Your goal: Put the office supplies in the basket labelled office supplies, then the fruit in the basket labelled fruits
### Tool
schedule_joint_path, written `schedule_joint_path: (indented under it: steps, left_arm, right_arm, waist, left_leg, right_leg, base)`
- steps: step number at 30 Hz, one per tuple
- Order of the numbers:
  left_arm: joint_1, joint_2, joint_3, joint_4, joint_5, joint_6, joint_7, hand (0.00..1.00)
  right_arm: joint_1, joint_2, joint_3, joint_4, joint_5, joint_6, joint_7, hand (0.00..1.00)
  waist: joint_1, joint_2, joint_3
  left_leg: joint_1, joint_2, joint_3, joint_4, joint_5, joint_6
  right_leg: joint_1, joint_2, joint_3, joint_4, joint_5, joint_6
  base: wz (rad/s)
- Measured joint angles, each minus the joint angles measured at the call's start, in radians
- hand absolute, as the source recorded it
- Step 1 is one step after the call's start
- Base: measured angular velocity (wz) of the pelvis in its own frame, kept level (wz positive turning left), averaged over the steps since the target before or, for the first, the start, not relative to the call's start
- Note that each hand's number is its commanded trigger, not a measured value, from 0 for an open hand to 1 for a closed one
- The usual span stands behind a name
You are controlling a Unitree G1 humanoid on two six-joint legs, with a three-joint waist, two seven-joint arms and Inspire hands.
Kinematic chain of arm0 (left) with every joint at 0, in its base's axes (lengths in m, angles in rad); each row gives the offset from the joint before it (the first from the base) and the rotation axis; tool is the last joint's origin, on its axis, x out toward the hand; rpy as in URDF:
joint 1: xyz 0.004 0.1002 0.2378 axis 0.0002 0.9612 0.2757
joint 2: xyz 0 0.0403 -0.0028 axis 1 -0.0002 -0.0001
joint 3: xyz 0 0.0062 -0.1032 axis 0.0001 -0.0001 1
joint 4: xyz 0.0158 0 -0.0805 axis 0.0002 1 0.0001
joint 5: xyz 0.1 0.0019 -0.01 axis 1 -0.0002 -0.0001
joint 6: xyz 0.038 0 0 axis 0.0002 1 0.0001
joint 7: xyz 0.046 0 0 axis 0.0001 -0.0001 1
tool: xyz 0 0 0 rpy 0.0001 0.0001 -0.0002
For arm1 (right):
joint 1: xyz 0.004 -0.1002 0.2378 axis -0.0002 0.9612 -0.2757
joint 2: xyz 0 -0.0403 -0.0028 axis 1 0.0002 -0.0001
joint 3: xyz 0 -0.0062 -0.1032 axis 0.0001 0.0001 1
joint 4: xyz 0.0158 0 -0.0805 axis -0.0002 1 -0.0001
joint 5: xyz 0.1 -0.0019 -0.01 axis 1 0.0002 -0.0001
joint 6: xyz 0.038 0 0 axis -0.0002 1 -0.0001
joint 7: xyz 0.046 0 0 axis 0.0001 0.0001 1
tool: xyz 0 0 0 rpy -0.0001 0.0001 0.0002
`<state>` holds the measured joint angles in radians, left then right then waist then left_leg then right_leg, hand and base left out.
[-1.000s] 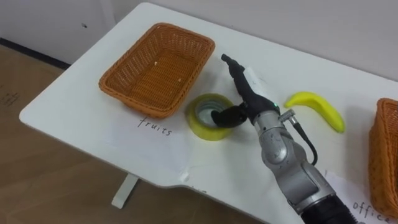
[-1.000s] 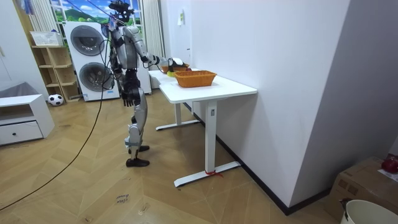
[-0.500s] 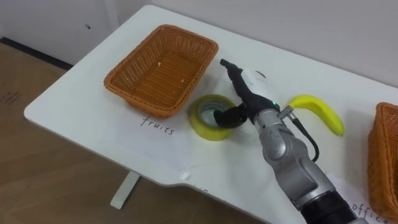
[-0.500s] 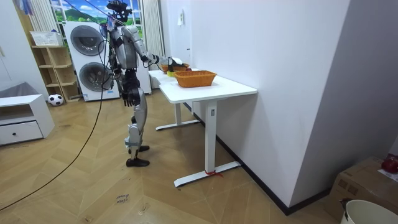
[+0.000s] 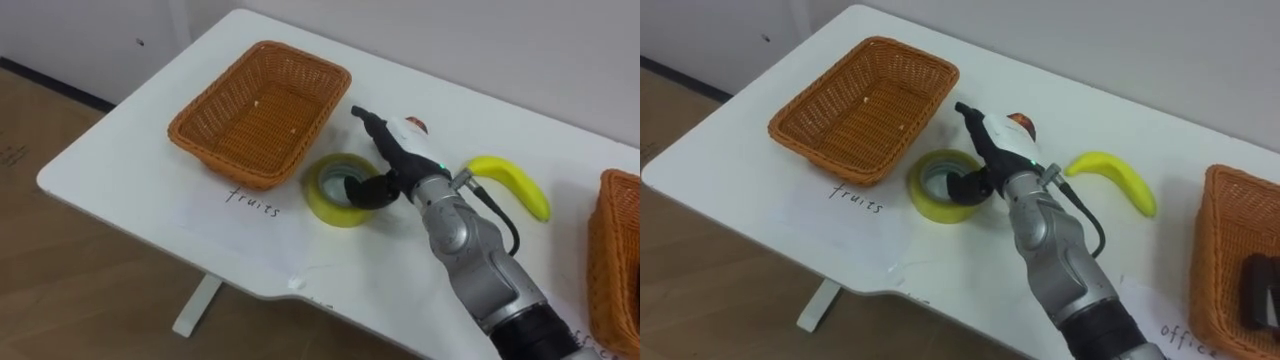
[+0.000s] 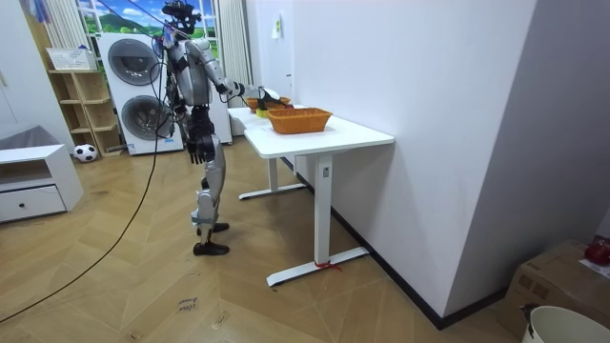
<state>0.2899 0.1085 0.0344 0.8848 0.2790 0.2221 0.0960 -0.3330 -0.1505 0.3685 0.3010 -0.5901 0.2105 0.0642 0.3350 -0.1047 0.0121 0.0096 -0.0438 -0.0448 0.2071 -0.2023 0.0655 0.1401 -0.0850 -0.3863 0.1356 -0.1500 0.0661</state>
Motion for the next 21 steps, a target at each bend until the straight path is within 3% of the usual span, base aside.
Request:
schedule_joint_path:
  steps: [12, 21]
  left_arm:
    - [0.007, 0.002, 0.0, -0.002, -0.001, 0.0, 0.0, 0.0]
    - [0.007, 0.003, 0.002, -0.002, 0.001, 0.019, -0.003, 0.0]
  right_arm:
    - [-0.001, -0.003, -0.013, 0.005, 0.008, -0.002, 0.034, 0.0]
    - [-0.014, -0.033, -0.038, 0.006, 0.076, 0.01, 0.161, 0.0]
  waist:
    - [0.0, -0.004, 0.0025]
    - [0.001, -0.008, 0.0036]
  left_leg:
    - [0.002, 0.001, 0.0, 0.0, 0.0, 0.0]
    - [0.0, 0.001, -0.01, 0.0, 0.0, 0.0]
  right_leg:
    - [0.003, -0.001, -0.001, 0.0, 0.0, 0.0]
    - [0.001, -0.001, -0.007, 0.0, 0.0, 0.0]
  base:
    - [0.0]
    - [0.01]
